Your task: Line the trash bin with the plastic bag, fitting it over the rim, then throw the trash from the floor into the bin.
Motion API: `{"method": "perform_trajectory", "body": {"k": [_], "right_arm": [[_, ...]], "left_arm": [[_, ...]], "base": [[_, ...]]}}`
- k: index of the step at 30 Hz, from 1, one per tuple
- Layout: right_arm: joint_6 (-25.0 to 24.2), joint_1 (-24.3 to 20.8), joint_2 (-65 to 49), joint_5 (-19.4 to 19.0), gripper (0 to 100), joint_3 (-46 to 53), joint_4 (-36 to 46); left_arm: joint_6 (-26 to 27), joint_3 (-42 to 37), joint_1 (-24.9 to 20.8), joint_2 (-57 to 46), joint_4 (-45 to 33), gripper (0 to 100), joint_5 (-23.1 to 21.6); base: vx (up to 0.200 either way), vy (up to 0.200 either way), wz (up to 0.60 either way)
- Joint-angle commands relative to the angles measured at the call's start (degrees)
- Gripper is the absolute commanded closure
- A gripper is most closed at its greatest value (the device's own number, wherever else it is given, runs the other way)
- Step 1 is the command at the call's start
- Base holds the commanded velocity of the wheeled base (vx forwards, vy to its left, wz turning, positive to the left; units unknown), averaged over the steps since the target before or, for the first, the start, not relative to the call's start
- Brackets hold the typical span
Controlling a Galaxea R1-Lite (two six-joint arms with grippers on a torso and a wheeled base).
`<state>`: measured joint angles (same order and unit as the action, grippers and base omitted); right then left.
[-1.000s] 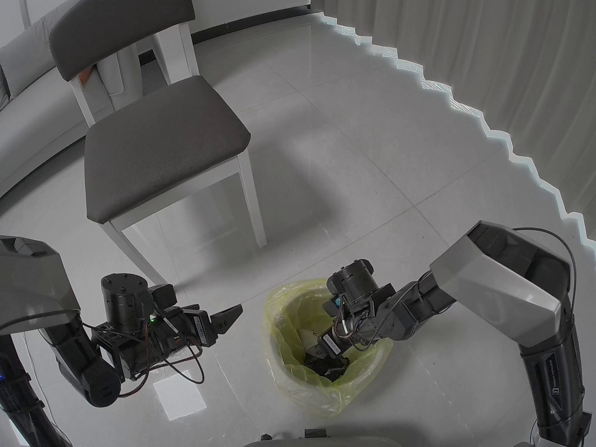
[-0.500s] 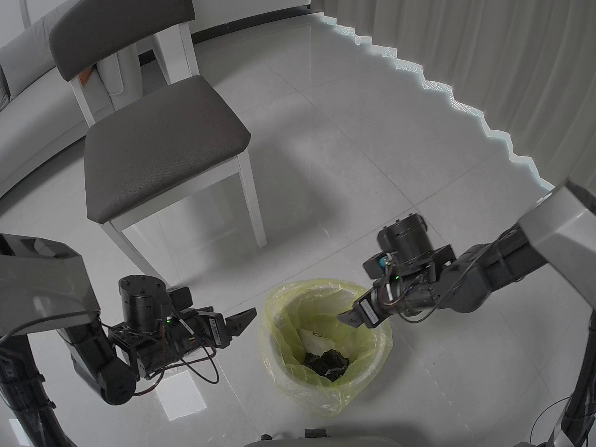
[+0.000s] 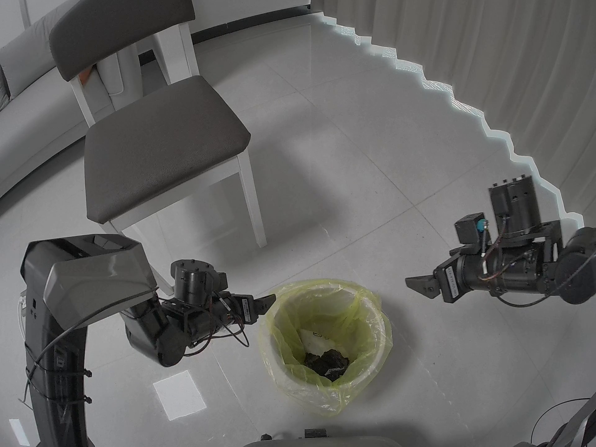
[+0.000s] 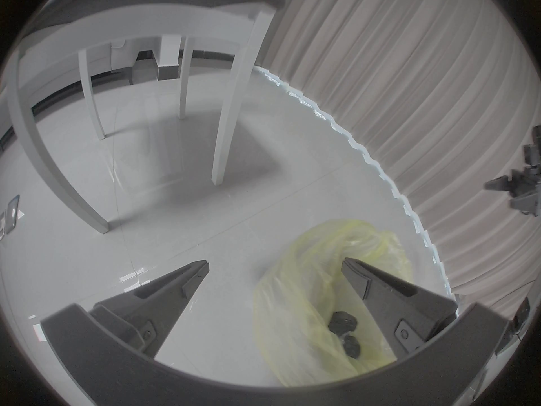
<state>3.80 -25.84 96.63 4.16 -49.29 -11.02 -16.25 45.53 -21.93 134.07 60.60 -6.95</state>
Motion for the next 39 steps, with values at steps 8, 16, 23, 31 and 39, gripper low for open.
{"method": "perform_trajectory", "body": {"k": [8, 16, 23, 31, 39], "right_arm": [[-0.4, 3.4, -13.8, 0.7, 0, 9.8, -0.3], [0.0, 3.5, -14.5, 0.6, 0, 10.9, -0.1], [0.2, 3.5, -14.0, 0.6, 0, 10.8, -0.1], [-0.3, 4.1, -14.5, 0.5, 0, 10.9, -0.1], [-0.6, 4.2, -14.5, 0.5, 0, 12.4, -0.3]], "left_arm": [[5.6, 29.3, 2.1, 12.4, -26.1, 0, 0.5], [8.0, 36.5, 2.1, 15.4, -35.2, 0, 3.8], [12.0, 38.0, 3.1, 15.3, -38.6, 0, 4.4], [4.0, 26.9, 6.9, 0.8, -34.9, 0, -0.5], [3.3, 9.3, 7.5, -10.2, -25.3, 0, -2.1]], "base": [[0.0, 0.0, 0.0], [0.0, 0.0, 0.0], [0.0, 0.0, 0.0], [0.0, 0.0, 0.0], [0.0, 0.0, 0.0]]}}
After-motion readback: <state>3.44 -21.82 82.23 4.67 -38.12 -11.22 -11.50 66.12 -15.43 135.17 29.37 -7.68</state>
